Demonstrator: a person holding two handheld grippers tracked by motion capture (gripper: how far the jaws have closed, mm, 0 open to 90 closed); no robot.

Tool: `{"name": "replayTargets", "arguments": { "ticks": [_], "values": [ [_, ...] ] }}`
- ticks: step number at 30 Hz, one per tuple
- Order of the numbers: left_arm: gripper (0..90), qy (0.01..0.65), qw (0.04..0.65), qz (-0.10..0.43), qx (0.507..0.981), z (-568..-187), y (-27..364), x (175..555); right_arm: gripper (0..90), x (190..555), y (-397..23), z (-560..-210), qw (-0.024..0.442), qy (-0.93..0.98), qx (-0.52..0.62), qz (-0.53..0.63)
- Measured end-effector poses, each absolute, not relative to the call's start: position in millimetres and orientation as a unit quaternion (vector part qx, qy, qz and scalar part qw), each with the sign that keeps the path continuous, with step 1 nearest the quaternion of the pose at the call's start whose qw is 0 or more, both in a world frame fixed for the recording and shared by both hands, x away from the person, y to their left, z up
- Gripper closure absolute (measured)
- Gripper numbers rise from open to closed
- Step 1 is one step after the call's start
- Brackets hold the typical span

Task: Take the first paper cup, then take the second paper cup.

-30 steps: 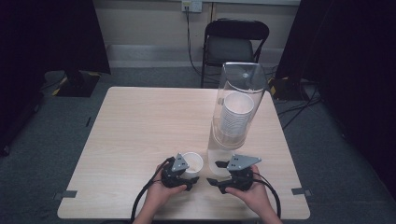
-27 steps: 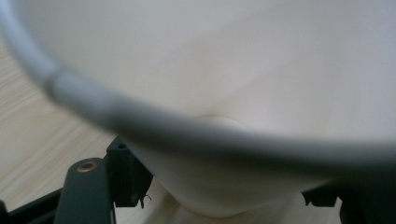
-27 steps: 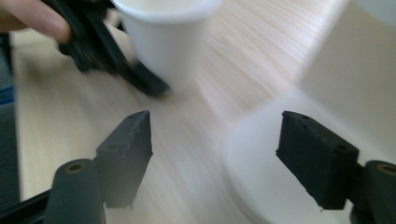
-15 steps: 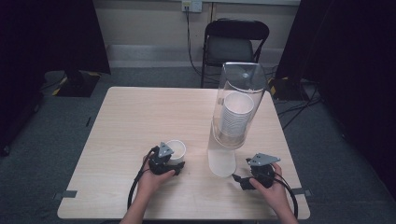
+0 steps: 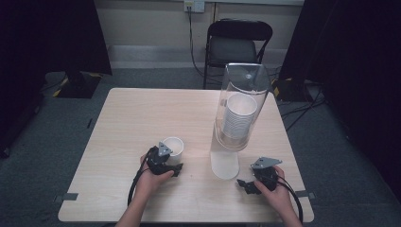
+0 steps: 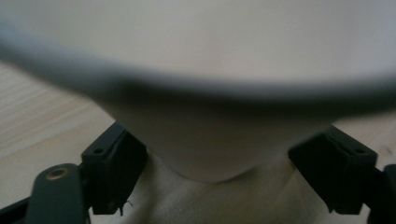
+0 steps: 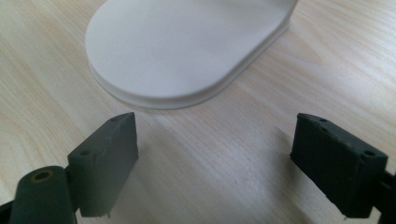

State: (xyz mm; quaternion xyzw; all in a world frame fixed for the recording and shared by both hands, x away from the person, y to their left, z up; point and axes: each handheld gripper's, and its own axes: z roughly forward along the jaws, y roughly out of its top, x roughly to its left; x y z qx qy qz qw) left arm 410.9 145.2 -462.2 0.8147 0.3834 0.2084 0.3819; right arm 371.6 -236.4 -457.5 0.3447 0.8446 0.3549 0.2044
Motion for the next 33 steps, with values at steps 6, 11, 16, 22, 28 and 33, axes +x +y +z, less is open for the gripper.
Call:
{"name": "replayTargets", "arguments": {
  "ticks": [6,11,16,22,28,33],
  "values": [
    [15.7,0.37,0.36,0.195,0.834,-459.6,158.5,395.9,10.7,370.7,-239.5,-459.4,0.207,0.839,0.351,0.359],
    [15.6,0.359,0.38,0.195,0.83,-465.0,174.9,384.6,8.5,369.4,-240.5,-462.5,0.213,0.831,0.358,0.37],
    [15.0,0.353,0.389,0.198,0.827,-468.1,188.1,378.6,8.5,368.4,-239.8,-462.6,0.215,0.828,0.363,0.369],
    [14.7,0.35,0.39,0.202,0.827,-470.1,200.8,368.6,8.2,368.2,-239.5,-462.6,0.216,0.827,0.365,0.368],
    [14.7,0.34,0.396,0.194,0.83,-470.9,207.8,366.4,16.9,365.9,-236.9,-459.9,0.225,0.829,0.359,0.365],
    [14.7,0.337,0.397,0.193,0.831,-470.9,209.4,366.6,14.3,365.0,-230.8,-450.4,0.228,0.809,0.359,0.406]
  ]
}}
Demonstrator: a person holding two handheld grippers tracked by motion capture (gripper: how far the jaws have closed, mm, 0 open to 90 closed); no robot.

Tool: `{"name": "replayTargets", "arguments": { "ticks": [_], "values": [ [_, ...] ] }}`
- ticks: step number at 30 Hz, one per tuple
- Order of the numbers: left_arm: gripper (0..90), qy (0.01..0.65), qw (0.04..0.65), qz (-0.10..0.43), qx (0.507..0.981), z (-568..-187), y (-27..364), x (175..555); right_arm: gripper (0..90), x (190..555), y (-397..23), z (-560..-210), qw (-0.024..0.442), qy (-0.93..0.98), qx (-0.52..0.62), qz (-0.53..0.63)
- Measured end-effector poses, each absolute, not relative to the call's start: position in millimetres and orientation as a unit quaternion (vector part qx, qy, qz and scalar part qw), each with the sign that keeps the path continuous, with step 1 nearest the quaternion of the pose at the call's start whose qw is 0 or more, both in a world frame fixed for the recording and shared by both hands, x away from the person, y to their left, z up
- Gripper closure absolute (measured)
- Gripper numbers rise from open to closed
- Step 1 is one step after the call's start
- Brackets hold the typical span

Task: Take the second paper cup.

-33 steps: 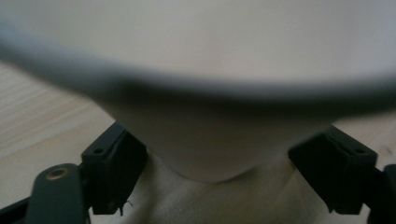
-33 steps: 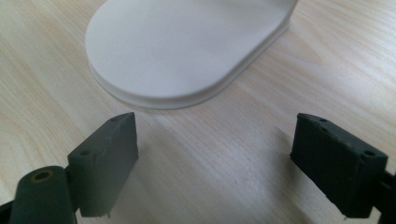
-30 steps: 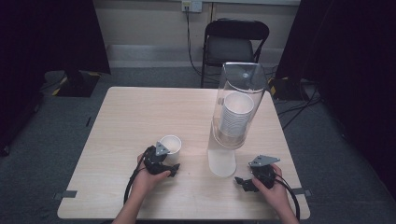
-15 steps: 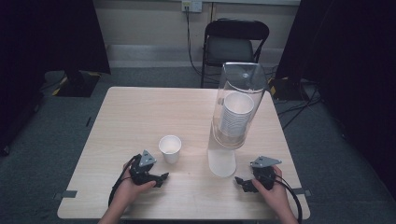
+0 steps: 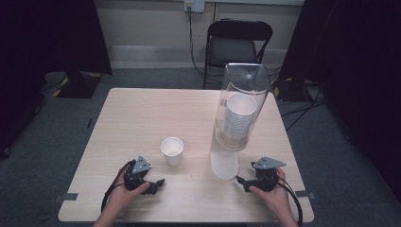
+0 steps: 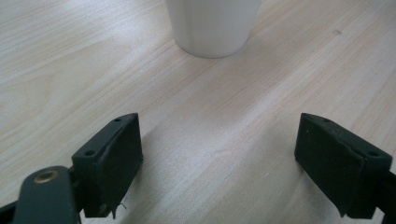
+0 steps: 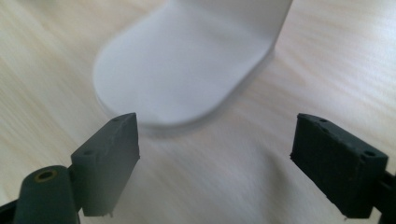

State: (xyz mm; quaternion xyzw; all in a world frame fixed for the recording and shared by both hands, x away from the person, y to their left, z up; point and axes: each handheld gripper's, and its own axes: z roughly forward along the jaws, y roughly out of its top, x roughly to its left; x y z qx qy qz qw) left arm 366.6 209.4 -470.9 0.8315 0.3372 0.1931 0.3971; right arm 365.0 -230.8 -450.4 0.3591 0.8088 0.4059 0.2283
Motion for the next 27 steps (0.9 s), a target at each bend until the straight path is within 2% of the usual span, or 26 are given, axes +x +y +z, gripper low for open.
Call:
{"name": "replayTargets", "arguments": {
  "ticks": [18,21,27],
  "values": [
    [14.7,0.336,0.394,0.193,0.833,-470.5,209.8,366.7,19.8,370.5,-185.0,-397.6,0.26,0.748,0.318,0.521],
    [14.7,0.336,0.394,0.193,0.833,-470.5,209.8,366.7,17.6,371.0,-180.1,-391.7,0.272,0.735,0.319,0.533],
    [14.4,0.336,0.394,0.193,0.833,-470.6,209.8,366.7,21.8,375.3,-179.2,-386.4,0.279,0.71,0.325,0.559]
  ]
}}
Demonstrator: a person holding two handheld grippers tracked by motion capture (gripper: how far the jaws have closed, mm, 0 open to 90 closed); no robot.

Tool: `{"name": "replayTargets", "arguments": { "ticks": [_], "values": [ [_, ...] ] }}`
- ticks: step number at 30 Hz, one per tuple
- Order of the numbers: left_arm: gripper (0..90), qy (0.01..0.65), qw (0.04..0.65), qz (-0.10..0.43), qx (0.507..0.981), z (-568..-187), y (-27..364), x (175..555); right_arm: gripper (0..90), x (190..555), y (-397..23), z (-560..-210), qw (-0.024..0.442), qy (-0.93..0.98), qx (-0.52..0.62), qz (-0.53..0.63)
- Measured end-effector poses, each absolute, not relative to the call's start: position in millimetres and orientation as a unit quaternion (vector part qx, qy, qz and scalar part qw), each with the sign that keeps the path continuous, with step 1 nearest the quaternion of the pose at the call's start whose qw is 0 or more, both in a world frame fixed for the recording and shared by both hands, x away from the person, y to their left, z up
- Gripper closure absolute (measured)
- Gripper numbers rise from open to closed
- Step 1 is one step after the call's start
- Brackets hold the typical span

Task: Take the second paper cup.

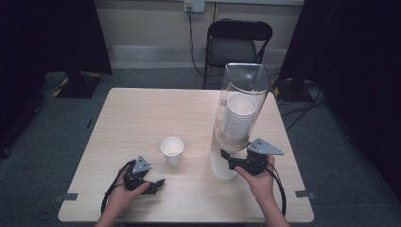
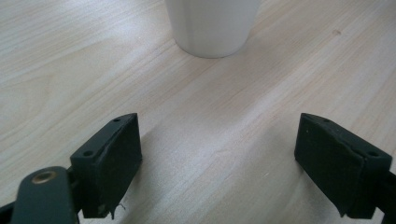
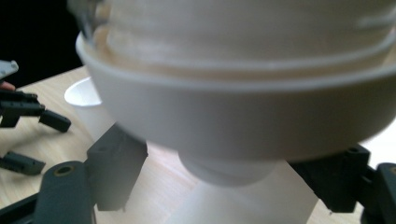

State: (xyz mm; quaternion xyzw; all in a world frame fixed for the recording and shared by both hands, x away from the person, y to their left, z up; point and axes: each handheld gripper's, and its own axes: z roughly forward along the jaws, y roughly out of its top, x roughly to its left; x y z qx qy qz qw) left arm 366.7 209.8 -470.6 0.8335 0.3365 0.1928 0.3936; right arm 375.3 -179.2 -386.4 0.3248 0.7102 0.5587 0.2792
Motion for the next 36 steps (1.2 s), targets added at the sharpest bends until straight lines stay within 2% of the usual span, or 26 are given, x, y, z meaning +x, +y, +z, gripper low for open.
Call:
{"name": "replayTargets", "arguments": {
  "ticks": [3,9,20,36],
  "values": [
    [14.4,0.337,0.395,0.193,0.832,-470.7,209.6,366.6,22.5,377.4,-177.1,-385.3,0.289,0.712,0.317,0.556],
    [14.4,0.337,0.395,0.193,0.832,-470.7,209.6,366.6,31.4,381.5,-176.7,-387.3,0.304,0.706,0.319,0.555],
    [14.4,0.337,0.395,0.193,0.832,-470.7,209.6,366.6,33.2,384.9,-171.8,-392.4,0.31,0.7,0.321,0.557],
    [14.4,0.337,0.396,0.193,0.832,-470.9,209.4,366.5,35.1,386.3,-176.2,-395.1,0.29,0.707,0.316,0.562]
  ]
}}
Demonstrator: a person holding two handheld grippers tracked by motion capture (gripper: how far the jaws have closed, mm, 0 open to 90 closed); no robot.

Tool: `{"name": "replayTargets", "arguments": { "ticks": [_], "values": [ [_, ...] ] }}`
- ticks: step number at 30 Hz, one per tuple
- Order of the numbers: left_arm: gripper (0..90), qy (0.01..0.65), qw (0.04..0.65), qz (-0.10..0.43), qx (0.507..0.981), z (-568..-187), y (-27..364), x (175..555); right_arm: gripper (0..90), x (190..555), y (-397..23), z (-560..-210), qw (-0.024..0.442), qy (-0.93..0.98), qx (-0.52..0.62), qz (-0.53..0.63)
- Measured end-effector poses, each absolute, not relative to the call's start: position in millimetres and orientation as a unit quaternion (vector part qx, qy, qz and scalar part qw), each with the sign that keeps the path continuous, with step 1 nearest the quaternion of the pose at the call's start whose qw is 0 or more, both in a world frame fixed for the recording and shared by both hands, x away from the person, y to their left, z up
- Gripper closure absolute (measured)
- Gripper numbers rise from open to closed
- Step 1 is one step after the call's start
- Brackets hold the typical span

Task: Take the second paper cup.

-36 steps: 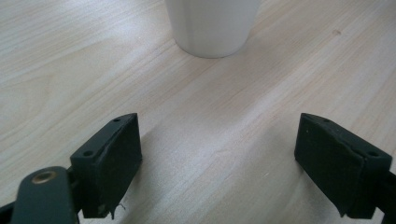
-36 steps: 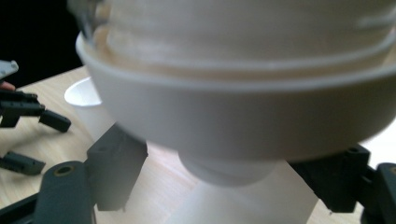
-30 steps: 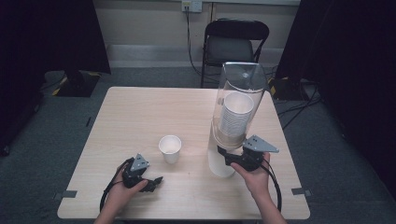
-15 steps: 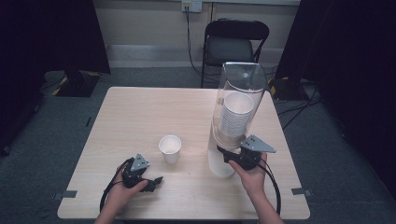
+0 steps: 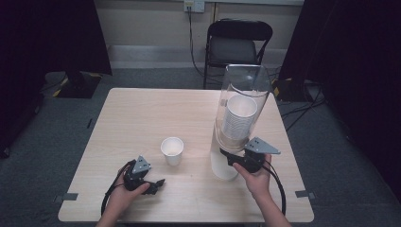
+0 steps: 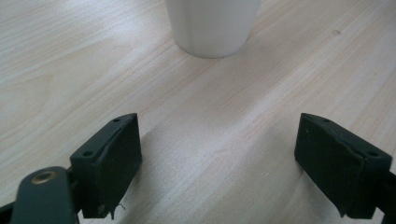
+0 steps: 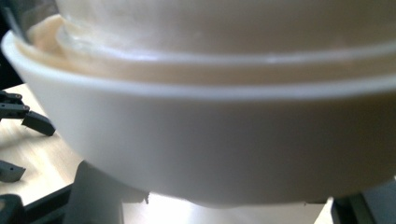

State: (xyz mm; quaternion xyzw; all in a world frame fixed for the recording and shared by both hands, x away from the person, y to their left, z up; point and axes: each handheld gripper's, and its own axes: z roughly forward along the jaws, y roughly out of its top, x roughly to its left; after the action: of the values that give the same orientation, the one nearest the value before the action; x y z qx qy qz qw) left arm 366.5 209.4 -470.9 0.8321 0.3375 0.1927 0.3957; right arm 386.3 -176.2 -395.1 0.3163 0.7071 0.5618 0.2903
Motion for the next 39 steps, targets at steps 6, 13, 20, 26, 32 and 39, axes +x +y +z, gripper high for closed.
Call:
{"name": "replayTargets", "arguments": {
  "ticks": [6,13,20,26,32,39],
  "values": [
    [14.3,0.337,0.398,0.192,0.831,-471.2,209.4,366.7,35.2,388.0,-176.9,-395.0,0.288,0.709,0.316,0.561],
    [14.3,0.337,0.398,0.193,0.831,-471.3,209.3,366.7,35.3,387.6,-177.0,-395.9,0.288,0.71,0.313,0.561],
    [14.3,0.337,0.397,0.194,0.831,-471.2,209.4,366.7,36.0,387.8,-178.1,-400.7,0.274,0.721,0.317,0.552],
    [14.0,0.336,0.394,0.192,0.834,-470.7,210.2,366.4,36.6,382.4,-182.2,-422.9,0.249,0.731,0.332,0.542],
    [13.9,0.336,0.394,0.192,0.834,-470.7,210.1,366.4,36.6,384.3,-184.5,-425.3,0.241,0.735,0.326,0.544],
    [13.9,0.337,0.395,0.192,0.833,-471.1,210.6,365.6,36.1,384.0,-186.1,-427.9,0.25,0.727,0.324,0.552]
  ]
}}
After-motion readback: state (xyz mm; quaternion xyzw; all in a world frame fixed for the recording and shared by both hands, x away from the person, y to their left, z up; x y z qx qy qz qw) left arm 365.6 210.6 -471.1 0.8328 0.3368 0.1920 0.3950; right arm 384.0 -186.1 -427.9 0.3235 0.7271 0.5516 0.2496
